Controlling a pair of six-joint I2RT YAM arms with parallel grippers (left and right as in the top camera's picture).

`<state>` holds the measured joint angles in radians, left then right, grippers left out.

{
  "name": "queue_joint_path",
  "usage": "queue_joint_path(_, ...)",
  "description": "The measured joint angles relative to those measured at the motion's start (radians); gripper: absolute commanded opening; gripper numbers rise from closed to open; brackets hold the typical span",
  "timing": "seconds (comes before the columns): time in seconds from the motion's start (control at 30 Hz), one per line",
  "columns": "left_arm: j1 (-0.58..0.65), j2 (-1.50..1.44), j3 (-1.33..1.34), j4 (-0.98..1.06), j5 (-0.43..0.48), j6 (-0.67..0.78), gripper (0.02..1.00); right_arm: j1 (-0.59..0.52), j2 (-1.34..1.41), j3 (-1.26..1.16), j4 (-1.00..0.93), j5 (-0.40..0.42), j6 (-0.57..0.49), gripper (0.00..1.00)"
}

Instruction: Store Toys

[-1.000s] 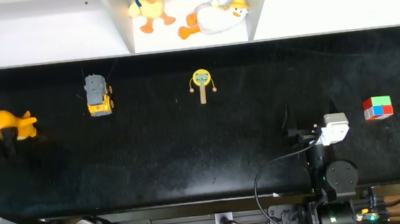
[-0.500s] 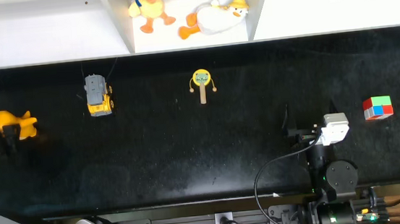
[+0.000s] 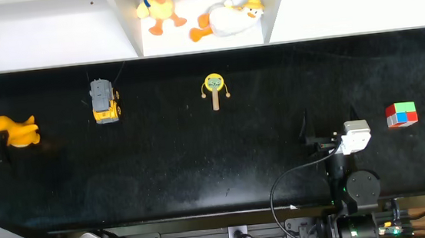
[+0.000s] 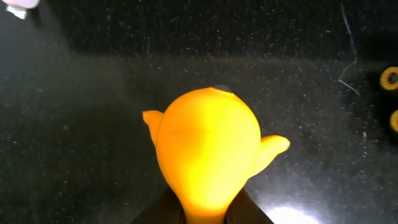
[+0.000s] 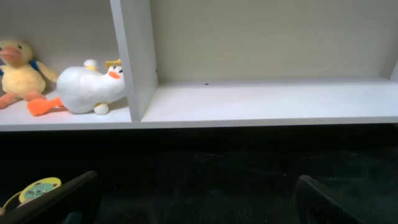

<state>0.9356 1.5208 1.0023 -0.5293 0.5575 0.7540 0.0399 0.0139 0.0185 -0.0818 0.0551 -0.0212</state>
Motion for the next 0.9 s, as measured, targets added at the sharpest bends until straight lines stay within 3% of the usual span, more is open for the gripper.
queue_joint_path(0.3, -0.011, -0.161, 0.0, 0.004, 0.014, -0.127, 0.051, 0.0, 0.0, 0.0, 0.0, 0.0, 0.0, 0.996)
queue_joint_path(0.47, -0.085, -0.229, 0.0, 0.089, 0.016, -0.234, 0.053, 0.0, 0.0, 0.0, 0.0, 0.0, 0.0, 0.993)
queue_joint_path(0.67, -0.201, -0.219, 0.001, 0.256, -0.04, -0.375, 0.066, 0.0, 0.0, 0.0, 0.0, 0.0, 0.0, 0.996)
queue_joint_path(0.9, -0.261, -0.092, 0.105, 0.266, -0.092, -0.459, 0.064, 0.0, 0.0, 0.0, 0.0, 0.0, 0.0, 0.996)
